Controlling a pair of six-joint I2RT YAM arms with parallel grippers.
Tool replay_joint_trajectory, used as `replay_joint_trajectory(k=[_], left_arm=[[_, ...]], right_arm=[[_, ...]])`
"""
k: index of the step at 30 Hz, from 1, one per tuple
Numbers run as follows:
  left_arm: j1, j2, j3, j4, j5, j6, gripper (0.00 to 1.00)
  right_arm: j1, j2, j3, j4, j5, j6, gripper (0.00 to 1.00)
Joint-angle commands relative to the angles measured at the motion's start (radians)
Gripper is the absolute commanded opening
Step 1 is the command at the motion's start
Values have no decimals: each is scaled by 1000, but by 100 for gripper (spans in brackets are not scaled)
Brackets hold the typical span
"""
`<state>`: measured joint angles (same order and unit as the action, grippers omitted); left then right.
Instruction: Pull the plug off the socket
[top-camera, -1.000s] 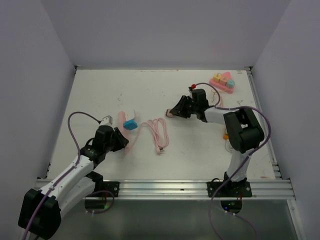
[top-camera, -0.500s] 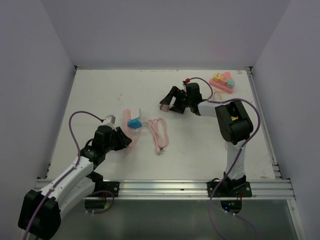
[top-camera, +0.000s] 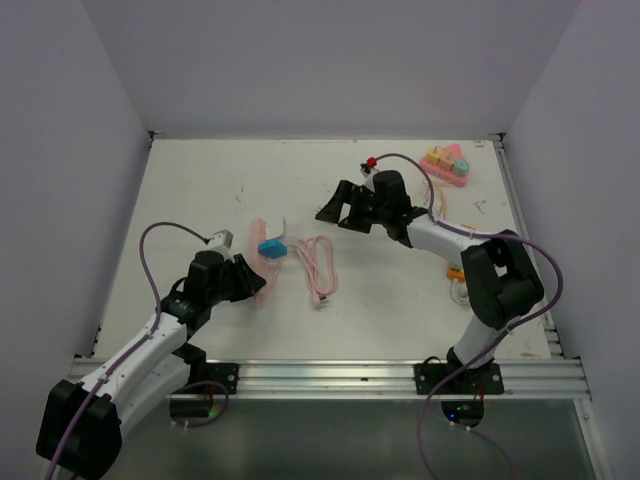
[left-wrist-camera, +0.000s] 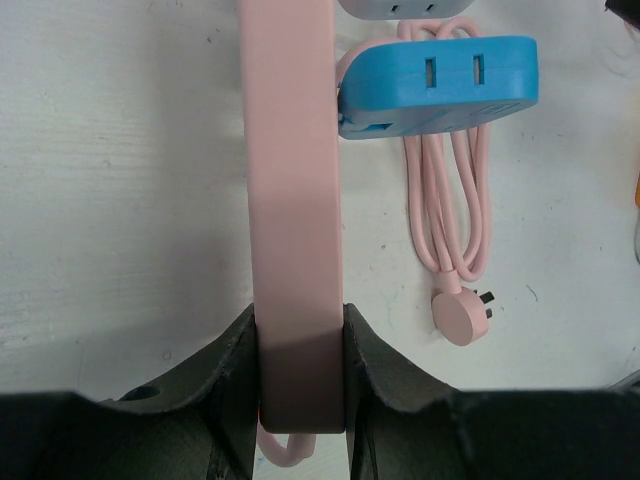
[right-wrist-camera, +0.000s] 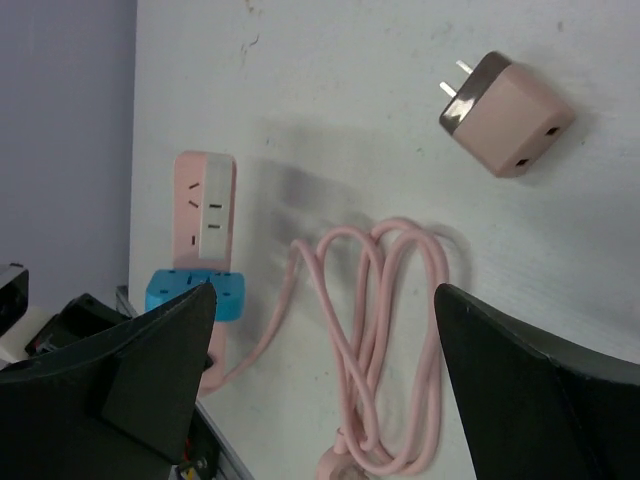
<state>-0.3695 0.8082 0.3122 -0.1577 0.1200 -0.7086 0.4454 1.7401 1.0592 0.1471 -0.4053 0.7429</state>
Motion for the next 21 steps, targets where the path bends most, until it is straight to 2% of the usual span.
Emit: replay_joint_trajectory(k=[1, 7, 14, 21], left_arm=[[1, -20, 8, 99, 27, 41, 0], [0, -12, 1, 113, 73, 46, 0], [0, -18, -18, 122, 104, 47, 0], [0, -17, -31, 126, 113, 47, 0]], right_arm=[[83, -54, -31, -1, 10, 2, 94], [186, -16, -38, 109, 22, 107, 90], [228, 120, 94, 135, 20, 139, 88], [240, 222, 177, 141, 54, 161, 76]])
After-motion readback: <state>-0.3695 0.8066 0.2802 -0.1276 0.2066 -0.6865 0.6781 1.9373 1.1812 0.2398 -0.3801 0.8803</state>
